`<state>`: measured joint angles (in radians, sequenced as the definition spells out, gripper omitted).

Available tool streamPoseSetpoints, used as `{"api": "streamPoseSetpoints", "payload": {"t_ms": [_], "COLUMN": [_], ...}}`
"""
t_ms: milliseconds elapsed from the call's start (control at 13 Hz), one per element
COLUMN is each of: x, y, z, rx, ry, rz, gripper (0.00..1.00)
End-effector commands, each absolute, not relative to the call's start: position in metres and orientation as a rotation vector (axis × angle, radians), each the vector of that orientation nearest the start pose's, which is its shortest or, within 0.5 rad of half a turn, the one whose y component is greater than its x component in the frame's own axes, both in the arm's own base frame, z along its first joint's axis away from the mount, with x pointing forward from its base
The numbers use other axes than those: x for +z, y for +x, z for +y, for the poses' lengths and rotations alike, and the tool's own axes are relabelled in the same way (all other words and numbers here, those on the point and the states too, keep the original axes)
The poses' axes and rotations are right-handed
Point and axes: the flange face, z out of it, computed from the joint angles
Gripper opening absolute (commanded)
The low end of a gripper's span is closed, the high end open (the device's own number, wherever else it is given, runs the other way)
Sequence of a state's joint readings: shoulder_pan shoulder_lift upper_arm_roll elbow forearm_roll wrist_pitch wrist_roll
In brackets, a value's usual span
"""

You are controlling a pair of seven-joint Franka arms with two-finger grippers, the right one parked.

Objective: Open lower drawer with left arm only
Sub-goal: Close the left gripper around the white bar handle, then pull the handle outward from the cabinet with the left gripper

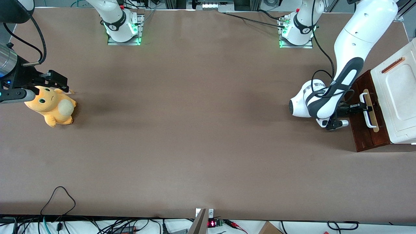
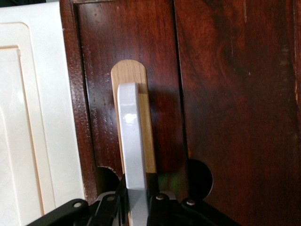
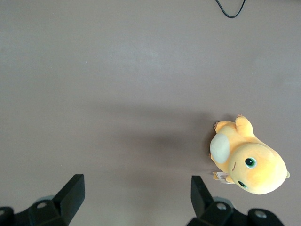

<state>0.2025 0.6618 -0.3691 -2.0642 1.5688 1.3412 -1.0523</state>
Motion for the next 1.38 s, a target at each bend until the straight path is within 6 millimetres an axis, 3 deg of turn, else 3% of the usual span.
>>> {"api": "streamPoseSetpoints", "payload": {"t_ms": [0, 231, 538, 923, 1000, 1154, 1308], "x": [0.151, 0.158, 0.176, 0.177, 0.177, 0.178, 0.181], "y": [0.532, 0.535, 0.534, 0.53, 0.53, 0.53, 0.531], "z": [0.036, 0.011, -0.064, -0.089, -0.089, -0.088, -0.087], "rx": [0.074, 0.04, -0.04, -0.072, -0.07, -0.068, -0.064], "ry": [-1.576, -1.597, -1.634, -1.652, -1.654, -1.654, -1.665], "rz": [0.077, 0.103, 0.158, 0.188, 0.188, 0.187, 0.177], "gripper": [0.09, 0.07, 0.05, 0.06, 0.16, 0.85, 0.97]}}
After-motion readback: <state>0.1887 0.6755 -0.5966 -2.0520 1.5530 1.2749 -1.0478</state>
